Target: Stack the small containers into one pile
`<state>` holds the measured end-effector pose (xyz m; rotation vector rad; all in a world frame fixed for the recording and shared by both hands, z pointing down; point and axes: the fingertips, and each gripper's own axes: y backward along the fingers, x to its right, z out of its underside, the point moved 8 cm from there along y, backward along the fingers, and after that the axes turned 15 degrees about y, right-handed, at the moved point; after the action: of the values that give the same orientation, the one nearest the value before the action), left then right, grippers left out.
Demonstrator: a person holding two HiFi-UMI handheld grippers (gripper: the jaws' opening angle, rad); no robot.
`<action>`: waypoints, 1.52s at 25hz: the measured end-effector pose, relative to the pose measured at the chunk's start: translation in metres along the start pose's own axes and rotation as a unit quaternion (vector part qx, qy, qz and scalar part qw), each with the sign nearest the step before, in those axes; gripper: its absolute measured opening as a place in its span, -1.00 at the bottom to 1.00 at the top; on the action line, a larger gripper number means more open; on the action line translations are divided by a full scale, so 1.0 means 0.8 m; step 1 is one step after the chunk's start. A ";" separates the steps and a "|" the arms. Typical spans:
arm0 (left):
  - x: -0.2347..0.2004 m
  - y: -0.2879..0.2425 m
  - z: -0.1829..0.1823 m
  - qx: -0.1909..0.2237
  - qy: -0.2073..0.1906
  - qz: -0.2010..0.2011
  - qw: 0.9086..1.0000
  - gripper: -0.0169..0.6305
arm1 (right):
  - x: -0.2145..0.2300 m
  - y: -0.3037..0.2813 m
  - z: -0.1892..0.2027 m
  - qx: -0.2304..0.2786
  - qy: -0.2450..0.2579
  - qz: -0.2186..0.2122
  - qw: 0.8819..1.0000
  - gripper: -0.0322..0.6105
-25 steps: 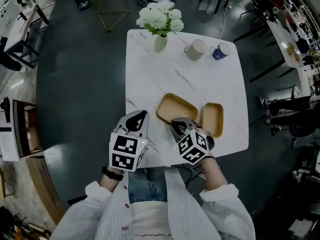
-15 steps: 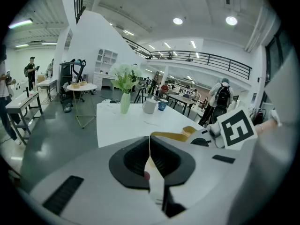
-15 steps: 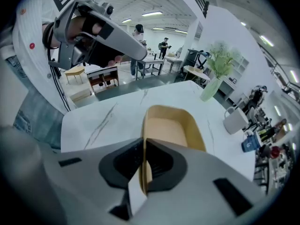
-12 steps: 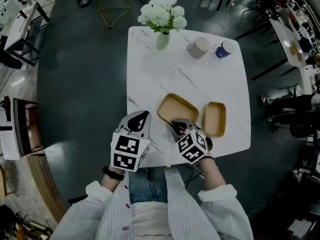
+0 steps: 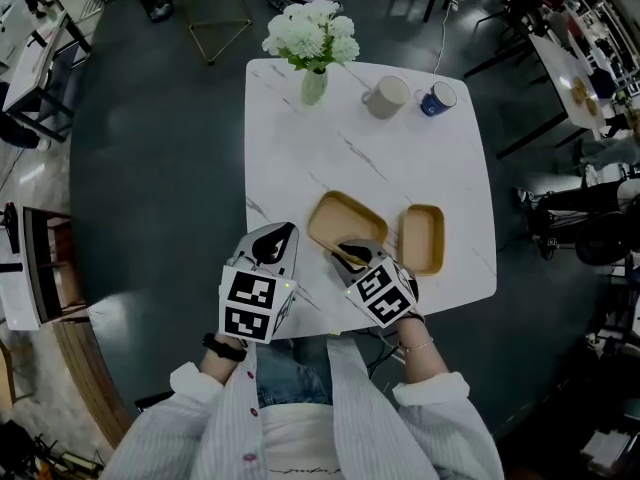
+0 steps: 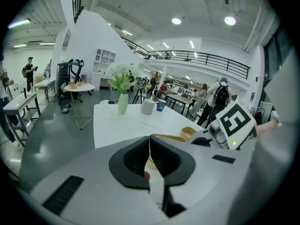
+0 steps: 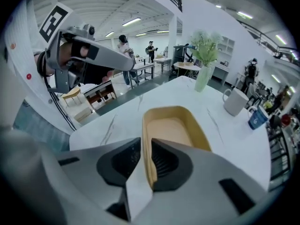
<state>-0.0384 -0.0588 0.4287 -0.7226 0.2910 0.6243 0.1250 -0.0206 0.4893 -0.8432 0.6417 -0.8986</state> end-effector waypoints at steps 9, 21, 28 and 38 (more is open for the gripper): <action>0.023 -0.014 -0.015 0.001 -0.019 0.018 1.000 -0.88 | 0.026 0.040 0.014 0.050 -0.096 0.039 0.993 -0.69; 0.068 -0.048 -0.030 -0.009 -0.051 0.044 0.998 -0.88 | 0.068 0.094 0.063 0.066 -0.171 0.111 0.977 -0.69; 0.088 -0.064 -0.026 -0.020 -0.060 0.051 0.997 -0.88 | 0.082 0.105 0.110 0.051 -0.224 0.145 0.962 -0.65; 0.100 -0.071 -0.015 -0.029 -0.060 0.039 0.997 -0.88 | 0.074 0.076 0.163 0.005 -0.273 0.127 0.953 -0.57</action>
<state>0.0591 -0.0660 0.4134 -0.7288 0.1921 0.7495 0.2794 -0.0047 0.4988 -0.9260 0.2493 -0.4029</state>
